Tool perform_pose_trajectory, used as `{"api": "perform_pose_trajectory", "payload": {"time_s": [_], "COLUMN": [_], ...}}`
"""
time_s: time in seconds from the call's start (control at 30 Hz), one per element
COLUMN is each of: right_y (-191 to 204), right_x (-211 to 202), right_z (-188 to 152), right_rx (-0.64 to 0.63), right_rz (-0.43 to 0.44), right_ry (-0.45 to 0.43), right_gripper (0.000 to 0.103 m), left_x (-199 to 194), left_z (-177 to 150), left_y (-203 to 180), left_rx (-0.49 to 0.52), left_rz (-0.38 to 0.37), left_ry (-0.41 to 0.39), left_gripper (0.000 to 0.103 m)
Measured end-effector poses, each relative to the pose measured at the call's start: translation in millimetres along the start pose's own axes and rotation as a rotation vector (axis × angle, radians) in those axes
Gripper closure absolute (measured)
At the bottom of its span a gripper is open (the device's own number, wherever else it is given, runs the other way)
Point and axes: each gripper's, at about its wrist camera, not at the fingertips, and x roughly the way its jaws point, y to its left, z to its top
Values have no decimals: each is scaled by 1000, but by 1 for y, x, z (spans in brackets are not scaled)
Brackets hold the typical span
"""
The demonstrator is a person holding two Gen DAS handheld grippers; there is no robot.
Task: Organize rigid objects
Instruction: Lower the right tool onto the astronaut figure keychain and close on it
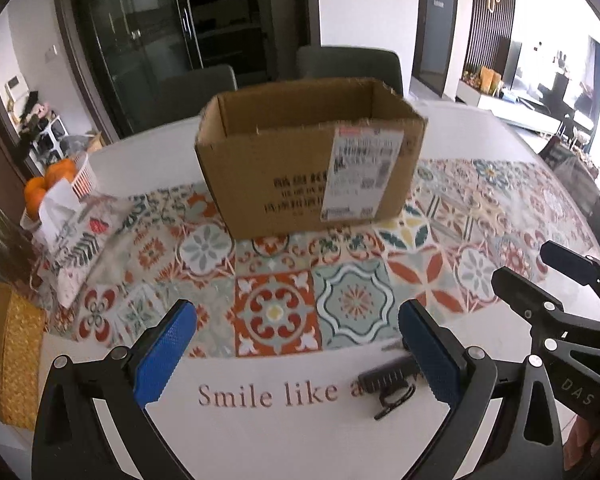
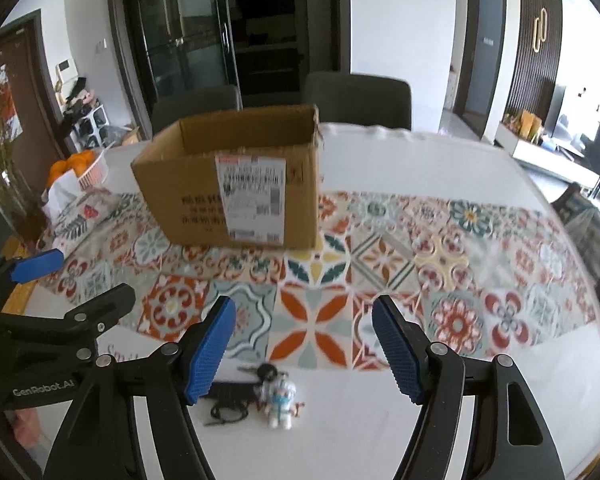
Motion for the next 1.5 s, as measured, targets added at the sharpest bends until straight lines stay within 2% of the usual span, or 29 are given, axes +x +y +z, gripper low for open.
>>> {"api": "perform_pose_trajectory", "payload": {"time_s": [0.37,0.8,1.5], "right_y": [2,0,3], "right_x": [26,61,94], "right_z": [-34,-59,-73], "right_rx": [1,6,13], "right_rz": [30,75,105], "right_ry": [117,229,299], "right_gripper": [45,56,67], "left_x": [25,50,65], "left_z": [-30,-49,-58], "left_y": [-6,-8,-1], "left_rx": [16,20,3], "left_rz": [12,26,62], "left_ry": [101,190,240], "left_gripper": [0,0,1]}}
